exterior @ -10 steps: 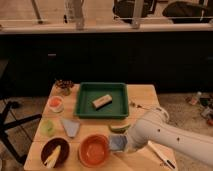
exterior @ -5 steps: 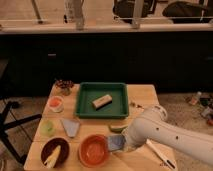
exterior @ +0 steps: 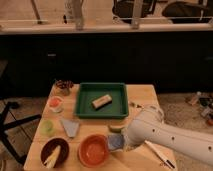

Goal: Place sponge in tray

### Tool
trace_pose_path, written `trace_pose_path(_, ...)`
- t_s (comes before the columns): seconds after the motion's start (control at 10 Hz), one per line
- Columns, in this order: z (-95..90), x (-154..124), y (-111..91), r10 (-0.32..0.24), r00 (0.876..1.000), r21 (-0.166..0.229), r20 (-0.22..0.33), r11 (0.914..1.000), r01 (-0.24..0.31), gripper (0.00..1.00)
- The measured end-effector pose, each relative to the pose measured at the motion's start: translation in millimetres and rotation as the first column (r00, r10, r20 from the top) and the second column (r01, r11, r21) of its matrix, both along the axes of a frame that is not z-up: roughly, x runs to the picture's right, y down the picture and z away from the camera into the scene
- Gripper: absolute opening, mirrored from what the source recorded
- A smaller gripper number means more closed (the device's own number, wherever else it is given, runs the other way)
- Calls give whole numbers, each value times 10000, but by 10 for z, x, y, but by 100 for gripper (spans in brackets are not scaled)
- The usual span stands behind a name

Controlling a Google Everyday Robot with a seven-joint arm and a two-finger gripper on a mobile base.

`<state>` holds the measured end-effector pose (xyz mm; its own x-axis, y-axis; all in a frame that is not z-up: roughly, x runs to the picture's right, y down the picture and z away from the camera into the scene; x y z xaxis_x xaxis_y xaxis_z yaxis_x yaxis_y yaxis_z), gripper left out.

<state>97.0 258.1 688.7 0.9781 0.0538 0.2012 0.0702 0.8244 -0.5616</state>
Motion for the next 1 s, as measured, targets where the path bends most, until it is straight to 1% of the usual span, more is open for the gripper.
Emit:
trace_pose_path(0.1, 292, -12, -261, -1029, 9901, 536, -954, 9927, 1083, 0)
trace_pose_path(0.2, 436, -43, -389, -1386, 9846, 635, -1070, 9873, 1459, 0)
trace_pose_path(0.3, 540, -56, -484, -1575, 9822, 691, -1028, 9839, 1650, 0)
trace_pose_path(0.4, 677, -39, -609, -1882, 9774, 722, -967, 9780, 1955, 0)
trace_pose_path(0.7, 968, -52, -934, -2249, 9730, 892, -516, 9694, 2288, 0)
trace_pose_path(0.8, 1015, -62, -1017, -2349, 9713, 955, -373, 9667, 2375, 0)
trace_pose_path(0.9, 1025, -81, -1056, -2419, 9700, 990, -226, 9650, 2429, 0)
trace_pose_path(1.0, 1036, -92, -1130, -2574, 9663, 1119, -8, 9602, 2559, 0)
